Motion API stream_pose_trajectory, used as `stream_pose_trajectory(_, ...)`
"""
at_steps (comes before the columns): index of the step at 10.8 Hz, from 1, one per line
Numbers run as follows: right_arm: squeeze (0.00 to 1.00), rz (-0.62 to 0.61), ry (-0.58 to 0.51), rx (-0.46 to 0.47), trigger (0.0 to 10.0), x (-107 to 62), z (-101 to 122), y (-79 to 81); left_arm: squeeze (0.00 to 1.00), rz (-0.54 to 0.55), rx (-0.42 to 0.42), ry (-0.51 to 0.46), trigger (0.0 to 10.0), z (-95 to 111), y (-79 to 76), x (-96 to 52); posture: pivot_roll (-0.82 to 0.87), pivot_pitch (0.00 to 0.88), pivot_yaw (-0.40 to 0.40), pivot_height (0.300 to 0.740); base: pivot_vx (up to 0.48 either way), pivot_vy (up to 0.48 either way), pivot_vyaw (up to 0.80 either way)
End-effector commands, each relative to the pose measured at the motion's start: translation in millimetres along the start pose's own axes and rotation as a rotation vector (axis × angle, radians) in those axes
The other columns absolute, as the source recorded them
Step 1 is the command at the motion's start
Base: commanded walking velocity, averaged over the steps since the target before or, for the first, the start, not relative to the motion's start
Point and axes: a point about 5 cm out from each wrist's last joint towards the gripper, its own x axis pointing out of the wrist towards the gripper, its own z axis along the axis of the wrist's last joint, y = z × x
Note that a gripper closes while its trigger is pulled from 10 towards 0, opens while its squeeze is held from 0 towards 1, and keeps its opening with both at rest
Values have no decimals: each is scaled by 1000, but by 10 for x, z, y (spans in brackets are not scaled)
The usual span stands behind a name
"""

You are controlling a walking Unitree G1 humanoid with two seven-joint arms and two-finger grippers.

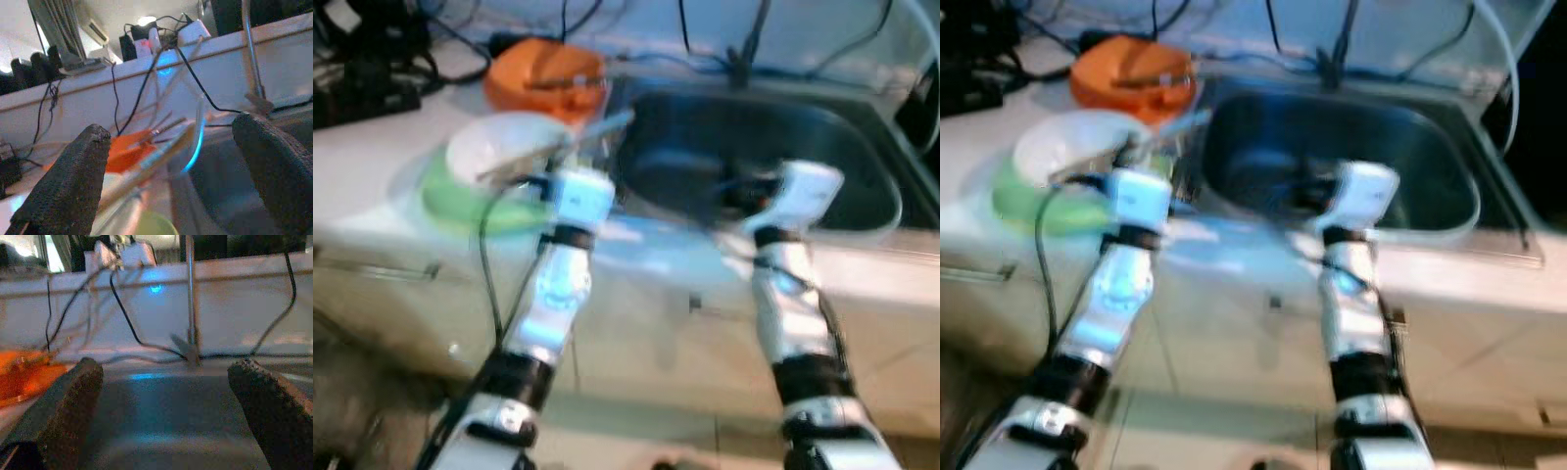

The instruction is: Kitchen organization

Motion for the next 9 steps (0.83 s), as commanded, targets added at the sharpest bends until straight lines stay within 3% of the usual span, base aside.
stream_pose_trajectory(1, 0, 25, -3, 26, 10000, 26, 16, 114, 0, 13, 12, 4, 10000, -12, 83, -5, 46, 102, -37, 740, 326, 0, -800)
stream_pose_trajectory(2, 0, 28, -14, 23, 10000, 22, 27, 114, 0, 9, 8, -1, 10000, -3, 78, -8, 47, 107, -38, 740, 322, 0, 0)
stream_pose_trajectory(9, 0, 21, -16, 24, 10000, 25, 35, 115, 0, 10, 18, -10, 10000, 42, 107, 4, 50, 125, -39, 740, 0, 0, 0)
